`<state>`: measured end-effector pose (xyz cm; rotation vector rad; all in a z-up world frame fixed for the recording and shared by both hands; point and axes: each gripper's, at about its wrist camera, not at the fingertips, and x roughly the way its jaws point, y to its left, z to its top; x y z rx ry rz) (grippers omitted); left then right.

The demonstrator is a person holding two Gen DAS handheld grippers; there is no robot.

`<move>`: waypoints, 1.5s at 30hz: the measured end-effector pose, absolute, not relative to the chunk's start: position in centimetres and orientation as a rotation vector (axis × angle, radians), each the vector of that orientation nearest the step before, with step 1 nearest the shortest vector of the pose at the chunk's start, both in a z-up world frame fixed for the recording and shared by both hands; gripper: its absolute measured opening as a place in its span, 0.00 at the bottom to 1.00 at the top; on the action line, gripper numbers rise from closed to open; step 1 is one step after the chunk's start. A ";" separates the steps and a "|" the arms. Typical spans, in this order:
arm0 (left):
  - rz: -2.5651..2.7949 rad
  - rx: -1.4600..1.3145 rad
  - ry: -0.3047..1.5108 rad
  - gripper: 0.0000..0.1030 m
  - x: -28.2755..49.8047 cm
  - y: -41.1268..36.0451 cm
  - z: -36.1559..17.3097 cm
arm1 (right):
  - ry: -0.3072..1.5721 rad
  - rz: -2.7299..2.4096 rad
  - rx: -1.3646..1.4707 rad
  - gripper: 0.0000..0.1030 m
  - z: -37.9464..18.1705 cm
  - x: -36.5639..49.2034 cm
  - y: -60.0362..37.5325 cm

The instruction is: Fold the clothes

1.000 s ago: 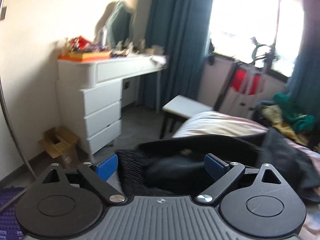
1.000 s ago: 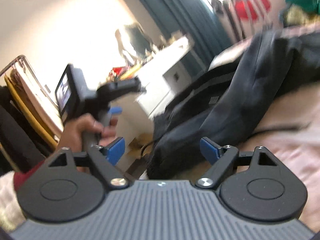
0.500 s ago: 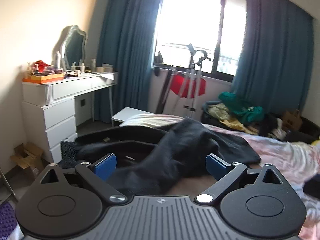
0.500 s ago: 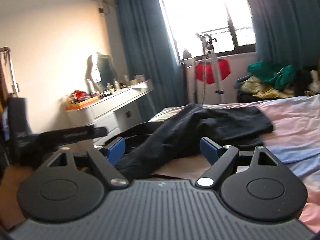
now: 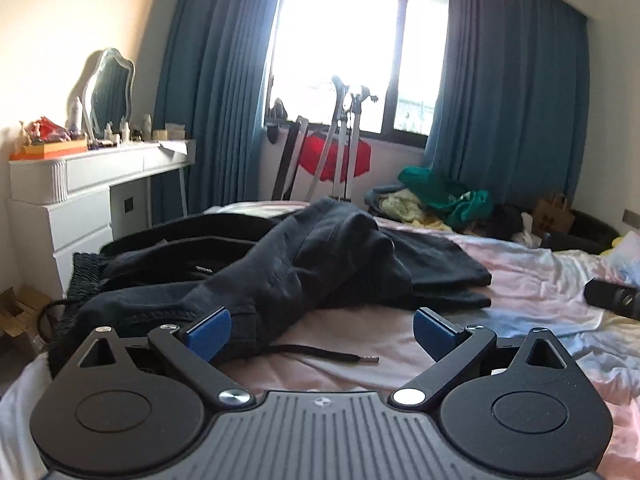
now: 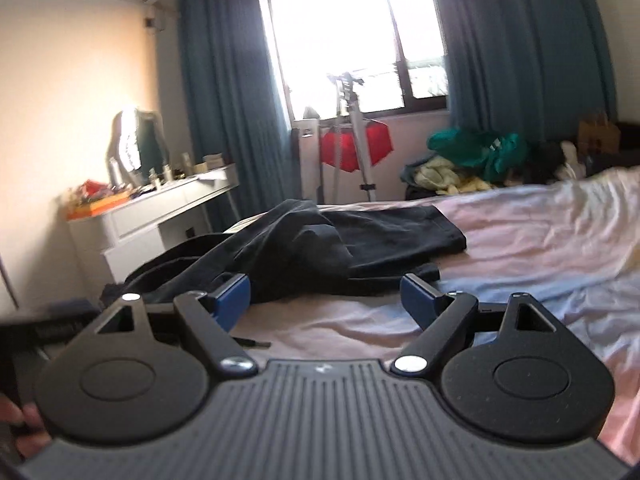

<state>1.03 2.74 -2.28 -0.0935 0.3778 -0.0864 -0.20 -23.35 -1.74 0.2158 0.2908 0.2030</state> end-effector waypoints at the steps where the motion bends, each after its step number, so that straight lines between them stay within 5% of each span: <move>1: -0.090 -0.107 0.378 0.96 1.5 2.9 -2.5 | 0.292 0.196 0.227 0.82 -1.8 -0.2 -23.5; 8: -0.097 -0.030 0.522 0.96 8.6 3.3 -2.2 | 0.379 0.097 0.276 0.82 -2.7 0.2 -24.9; 18: -0.204 -0.228 0.513 0.97 29.1 5.7 -0.2 | 0.481 0.106 0.361 0.82 -6.2 4.6 -26.0; 29: -0.136 -0.336 0.602 0.91 46.6 5.2 -4.2 | 0.599 0.112 0.371 0.81 -12.0 12.4 -26.7; 32: -0.101 -0.248 0.654 0.69 49.1 3.8 -5.0 | 0.616 0.103 0.447 0.81 -12.8 13.3 -28.1; 33: -0.093 -0.208 0.657 0.51 49.4 3.2 -5.1 | 0.613 0.098 0.457 0.81 -12.9 13.3 -28.4; 35: -0.066 -0.106 0.636 0.33 48.7 1.5 -4.9 | 0.607 0.085 0.464 0.81 -12.9 13.3 -28.8; 36: -0.061 -0.042 0.629 0.12 48.2 0.6 -4.7 | 0.603 0.077 0.457 0.81 -12.8 13.2 -28.9; 37: -0.058 0.024 0.627 0.05 47.5 -0.4 -4.5 | 0.600 0.068 0.450 0.81 -12.7 13.1 -29.0; 45: -0.161 0.283 0.433 0.03 33.8 -6.0 1.0 | 0.526 0.055 0.408 0.81 -10.9 10.7 -29.7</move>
